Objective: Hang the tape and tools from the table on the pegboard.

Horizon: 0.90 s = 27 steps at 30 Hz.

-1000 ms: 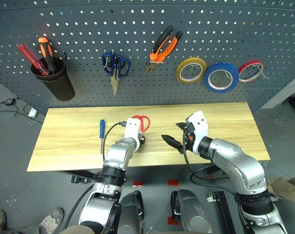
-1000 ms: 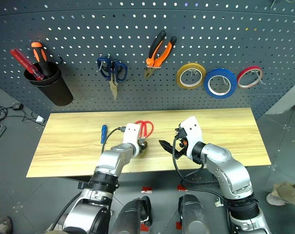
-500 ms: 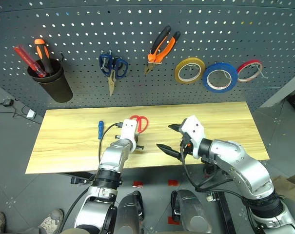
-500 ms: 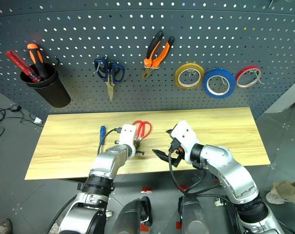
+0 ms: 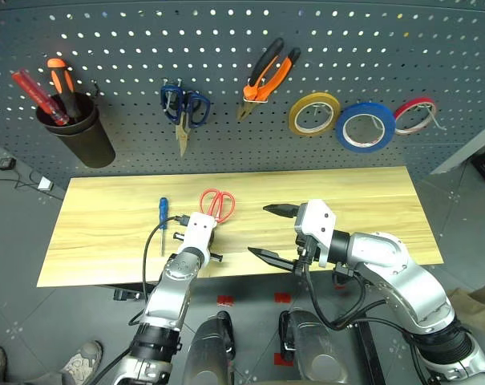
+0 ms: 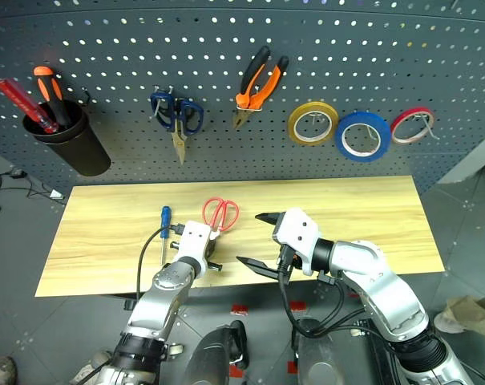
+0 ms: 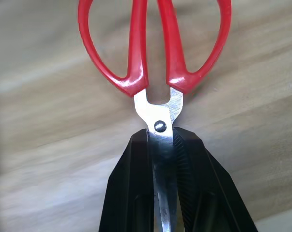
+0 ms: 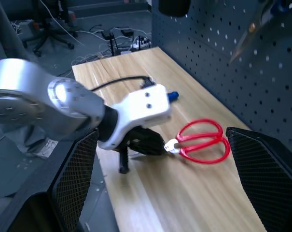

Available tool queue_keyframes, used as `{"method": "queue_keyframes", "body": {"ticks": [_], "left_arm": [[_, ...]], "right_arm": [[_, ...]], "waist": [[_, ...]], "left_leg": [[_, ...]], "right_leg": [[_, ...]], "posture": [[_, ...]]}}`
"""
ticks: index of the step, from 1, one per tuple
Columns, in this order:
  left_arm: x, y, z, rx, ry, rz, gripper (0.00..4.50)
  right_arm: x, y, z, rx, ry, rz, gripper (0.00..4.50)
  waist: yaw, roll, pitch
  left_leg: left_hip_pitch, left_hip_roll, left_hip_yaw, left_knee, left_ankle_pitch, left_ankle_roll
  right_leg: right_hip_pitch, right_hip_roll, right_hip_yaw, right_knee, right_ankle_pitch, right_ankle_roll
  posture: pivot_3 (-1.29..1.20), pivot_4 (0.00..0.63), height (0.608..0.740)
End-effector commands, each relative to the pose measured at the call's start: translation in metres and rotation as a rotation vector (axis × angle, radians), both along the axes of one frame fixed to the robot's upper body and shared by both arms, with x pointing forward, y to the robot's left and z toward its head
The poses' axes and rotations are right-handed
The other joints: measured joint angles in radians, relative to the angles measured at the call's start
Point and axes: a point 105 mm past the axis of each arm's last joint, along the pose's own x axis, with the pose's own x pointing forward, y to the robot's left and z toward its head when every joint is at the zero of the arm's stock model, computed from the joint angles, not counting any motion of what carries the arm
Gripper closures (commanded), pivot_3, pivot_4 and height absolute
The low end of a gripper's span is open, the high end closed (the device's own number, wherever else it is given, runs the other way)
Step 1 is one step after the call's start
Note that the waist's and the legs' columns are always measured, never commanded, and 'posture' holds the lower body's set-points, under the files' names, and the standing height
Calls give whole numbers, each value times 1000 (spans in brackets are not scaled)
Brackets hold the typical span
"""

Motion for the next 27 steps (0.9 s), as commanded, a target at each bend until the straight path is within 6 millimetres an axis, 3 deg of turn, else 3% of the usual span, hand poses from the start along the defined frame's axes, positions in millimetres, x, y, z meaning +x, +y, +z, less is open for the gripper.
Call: {"method": "queue_keyframes", "body": {"ticks": [1,9,16,23,27], "left_arm": [[-12,-8,60,108,-294,-60,4202],[-39,-9,117,300,-592,-112,4202],[-39,11,150,335,-699,-18,4202],[-30,25,170,313,-734,49,4202],[-22,23,165,288,-693,34,4202]], "right_arm": [[-2,-3,13,11,-105,-12,0],[15,-18,24,53,-126,-121,0],[28,-28,44,121,-207,-223,0],[39,-26,54,149,-239,-250,0],[41,-22,58,155,-247,-240,0]], "waist": [[1,0,0],[1,0,0],[0,0,0],[0,0,0],[0,0,0]], "left_leg": [[0,0,0,0,0,0],[0,0,0,0,-3,4],[-1,0,0,0,-3,5],[-1,0,0,0,-2,4],[-2,0,0,0,-2,4]], "right_leg": [[0,0,0,0,0,0],[0,0,-1,-1,0,0],[-1,0,-1,-1,0,0],[-1,0,-1,0,0,0],[-1,0,-1,1,0,0]], "posture": [[-247,298,740],[-234,293,740],[-240,294,740],[-234,290,740],[-234,290,740]]}}
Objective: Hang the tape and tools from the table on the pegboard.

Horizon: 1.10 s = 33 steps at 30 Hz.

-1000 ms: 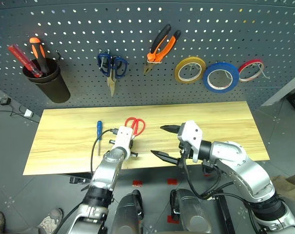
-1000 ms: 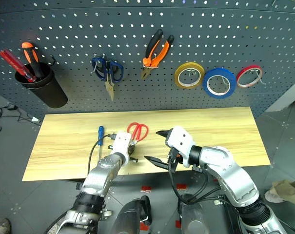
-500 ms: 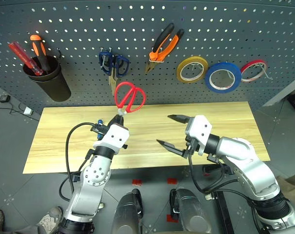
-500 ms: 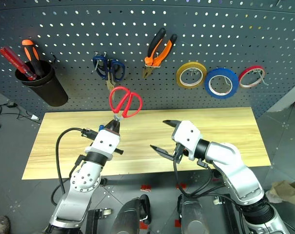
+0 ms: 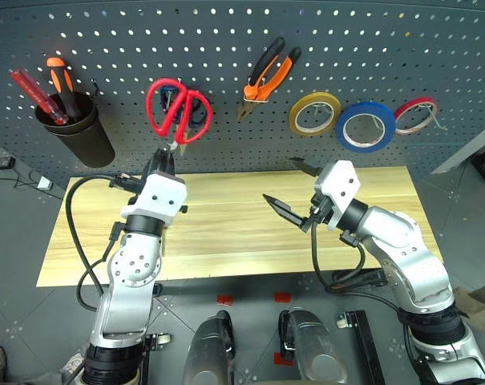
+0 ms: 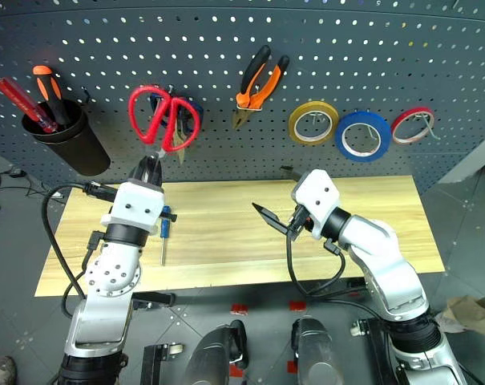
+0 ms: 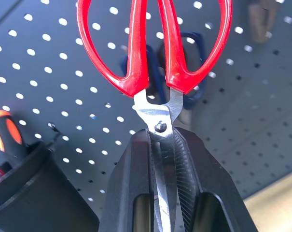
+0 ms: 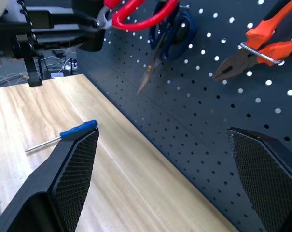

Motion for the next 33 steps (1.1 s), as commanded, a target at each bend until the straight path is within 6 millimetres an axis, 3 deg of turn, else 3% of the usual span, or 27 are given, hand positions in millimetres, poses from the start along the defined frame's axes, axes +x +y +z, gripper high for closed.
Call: {"method": "queue_keyframes", "body": {"ticks": [1,12,19,22,24,26,28,33], "left_arm": [[3,-1,-1,-25,21,-16,4202],[25,-16,-26,12,183,-157,4202],[30,-10,-38,-46,266,-169,2027],[27,-3,-66,-124,394,-158,1115],[23,9,-96,-195,532,-111,507],[17,24,-123,-329,672,-67,507],[13,30,-134,-396,745,-64,507],[20,58,-132,-513,765,11,507]], "right_arm": [[-2,2,14,22,-65,11,0],[-2,11,23,43,-90,36,0],[-4,15,24,53,-86,51,0],[-5,17,18,49,-60,55,0],[-4,20,7,22,-10,47,0],[-5,26,-8,-9,71,34,0],[-5,31,-20,-25,160,18,0],[-9,50,-24,-35,230,31,0]], "waist": [[0,0,0],[-1,0,0],[-1,0,0],[-5,0,0],[-10,0,0],[-13,0,0],[-14,0,0],[-9,0,0]], "left_leg": [[0,0,0,0,0,0],[0,0,0,1,1,-2],[0,0,0,1,2,-3],[0,0,0,1,2,-3],[1,0,1,1,2,-3],[2,0,1,1,2,-3],[2,1,1,1,2,-3],[2,1,0,4,2,-3]], "right_leg": [[0,0,0,0,0,0],[0,0,0,2,0,0],[0,0,0,2,0,0],[0,0,0,2,0,0],[0,0,1,2,0,0],[0,0,1,3,0,0],[0,0,1,4,0,0],[0,0,1,5,0,0]], "posture": [[-234,290,740],[-247,293,740],[-250,286,740],[-251,284,740],[-246,283,740],[-243,286,740],[-239,294,740],[-226,321,740]]}}
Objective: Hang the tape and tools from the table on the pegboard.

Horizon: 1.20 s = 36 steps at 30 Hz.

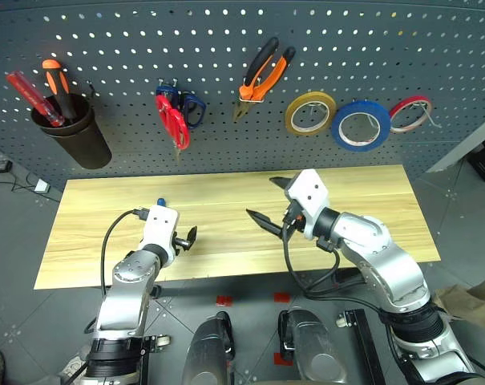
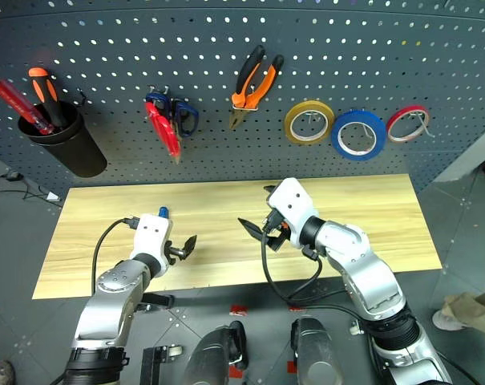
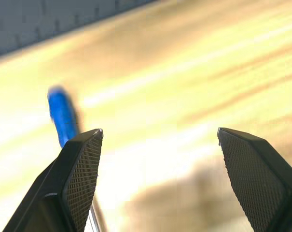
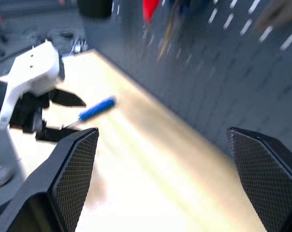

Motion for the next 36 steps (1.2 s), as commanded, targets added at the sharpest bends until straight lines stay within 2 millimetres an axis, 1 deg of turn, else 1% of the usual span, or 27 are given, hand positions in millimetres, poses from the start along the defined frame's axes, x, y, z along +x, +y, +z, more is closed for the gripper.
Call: {"method": "queue_keyframes", "body": {"ticks": [1,3,5,8,11,16,21,22,23,26,28,32,33,34,36], "left_arm": [[8,27,11,-36,-4,100,507],[13,34,14,-53,5,135,507],[18,37,12,-76,32,158,507],[25,43,7,-121,79,202,507],[28,45,1,-173,128,222,507],[35,54,-6,-215,180,256,507],[44,55,-5,-205,198,244,507],[45,55,-5,-200,199,242,896],[46,55,-5,-204,201,244,1055],[49,55,-5,-200,208,232,2041],[49,54,-5,-198,207,220,2606],[47,60,-1,-142,189,197,3900],[47,60,-1,-134,189,190,4080],[46,61,2,-124,176,168,4081],[41,61,12,-111,137,120,4081]], "right_arm": [[-6,15,15,14,-23,18,0],[-2,18,16,10,-7,7,0],[0,20,18,9,10,5,0],[1,23,19,1,28,17,0],[1,25,19,-12,36,32,0],[-2,31,19,-24,53,54,0],[-5,33,20,-33,57,70,0],[-5,33,19,-35,57,71,0],[-6,33,19,-39,56,74,0],[-6,33,21,-45,47,84,0],[-5,33,21,-46,43,86,0],[-5,33,21,-49,32,96,0],[-4,33,21,-49,33,97,0],[-6,34,23,-44,19,119,0],[-19,37,32,-12,-20,216,0]], "waist": [[3,0,1],[5,0,3],[10,0,6],[13,-2,15],[14,-2,29],[12,-3,47],[14,-4,54],[14,-4,55],[14,-4,55],[13,-4,55],[12,-4,55],[11,-4,55],[11,-4,55],[10,-4,55],[7,-5,54]], "left_leg": [[0,0,0,0,0,0],[0,0,0,0,0,0],[0,0,0,0,0,0],[0,0,0,0,0,0],[0,0,0,-1,0,0],[-1,0,1,-1,0,0],[-1,0,2,-2,0,0],[-2,0,2,-1,0,0],[-2,0,3,-1,0,0],[-2,0,3,-1,0,0],[-2,0,3,-1,0,0],[-6,0,3,-1,0,0],[-7,0,3,-1,0,0],[-7,0,4,-1,0,0],[-7,0,4,-1,0,-1]], "right_leg": [[0,0,0,0,0,0],[0,0,0,0,0,0],[0,0,0,0,0,0],[0,0,0,-1,0,0],[-1,0,0,-1,0,0],[-2,0,1,-1,0,0],[-4,0,1,-1,0,0],[-4,-1,1,-1,0,0],[-4,-1,1,-1,0,0],[-5,-1,2,-1,0,0],[-5,-1,2,-1,0,0],[-9,-1,2,0,0,0],[-10,-1,2,0,0,0],[-10,-1,2,0,0,0],[-11,-1,2,0,0,0]], "posture": [[-220,330,740],[-209,350,740],[-204,359,740],[-201,386,740],[-203,400,740],[-206,409,740],[-213,413,740],[-218,413,740],[-218,413,740],[-228,406,740],[-228,393,740],[-228,376,740],[-226,357,740],[-225,346,740],[-227,327,740]]}}
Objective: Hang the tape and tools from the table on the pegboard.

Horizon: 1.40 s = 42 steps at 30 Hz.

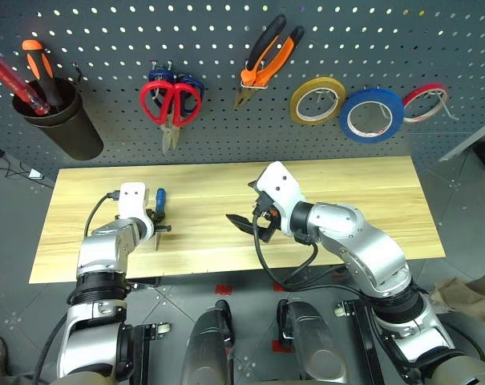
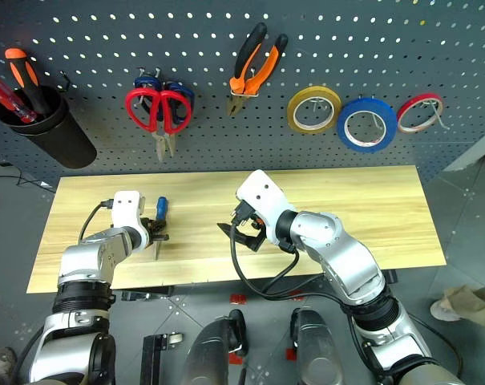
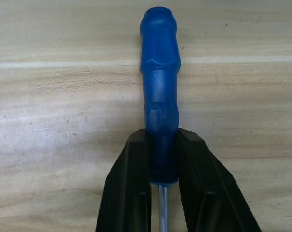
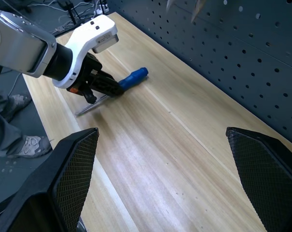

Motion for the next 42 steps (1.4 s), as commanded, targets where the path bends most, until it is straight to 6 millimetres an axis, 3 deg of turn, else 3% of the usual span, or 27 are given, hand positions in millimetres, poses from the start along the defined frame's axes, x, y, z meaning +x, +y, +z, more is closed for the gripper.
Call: {"method": "queue_keyframes", "body": {"ticks": [1,6,10,15,18,21,25,29,34,42], "left_arm": [[-10,5,20,42,-77,-81,4081],[-22,3,39,91,-159,-160,4081],[-45,-20,96,96,-410,-332,4081],[-66,-7,150,257,-604,-263,4081],[-77,-5,198,341,-803,-200,4081],[-80,0,237,384,-967,-90,4081],[-77,6,261,362,-1065,-2,4081],[-61,15,300,388,-1207,78,4081],[-30,25,303,447,-1238,136,4081],[-5,31,272,433,-1194,131,4081]], "right_arm": [[-27,10,25,80,-91,196,0],[-30,13,29,99,-109,251,0],[-27,13,33,90,-155,254,0],[-16,2,37,102,-172,206,0],[-5,-4,40,121,-178,140,0],[6,-8,49,150,-190,75,0],[10,-7,58,172,-213,51,0],[9,-5,63,186,-233,45,0],[5,4,76,215,-244,46,0],[-6,12,87,237,-251,72,0]], "waist": [[-1,-1,-1],[1,-3,-7],[0,-10,-18],[1,-12,-38],[1,-13,-54],[4,-13,-65],[5,-15,-77],[6,-17,-85],[0,-17,-99],[-22,-18,-101]], "left_leg": [[0,0,0,0,0,0],[-2,0,-1,1,0,0],[-6,0,-3,6,0,0],[-7,0,-6,9,0,0],[-7,0,-6,9,0,0],[-7,0,-7,11,0,0],[-7,0,-6,13,0,0],[-7,0,-7,14,1,0],[-6,-1,-5,15,1,0],[-7,0,-5,16,1,0]], "right_leg": [[0,0,0,0,0,0],[-1,0,-2,0,0,0],[-1,0,-3,0,0,0],[0,0,-6,2,1,-1],[1,0,-6,2,1,-1],[1,0,-6,3,2,-1],[1,0,-5,7,2,-1],[0,1,-7,9,2,-1],[0,1,-5,10,2,-1],[-1,1,-4,13,2,-1]], "posture": [[-229,309,740],[-230,264,740],[-223,230,740],[-202,206,740],[-185,194,740],[-179,186,740],[-195,179,740],[-210,162,740],[-228,157,740],[-253,158,740]]}}
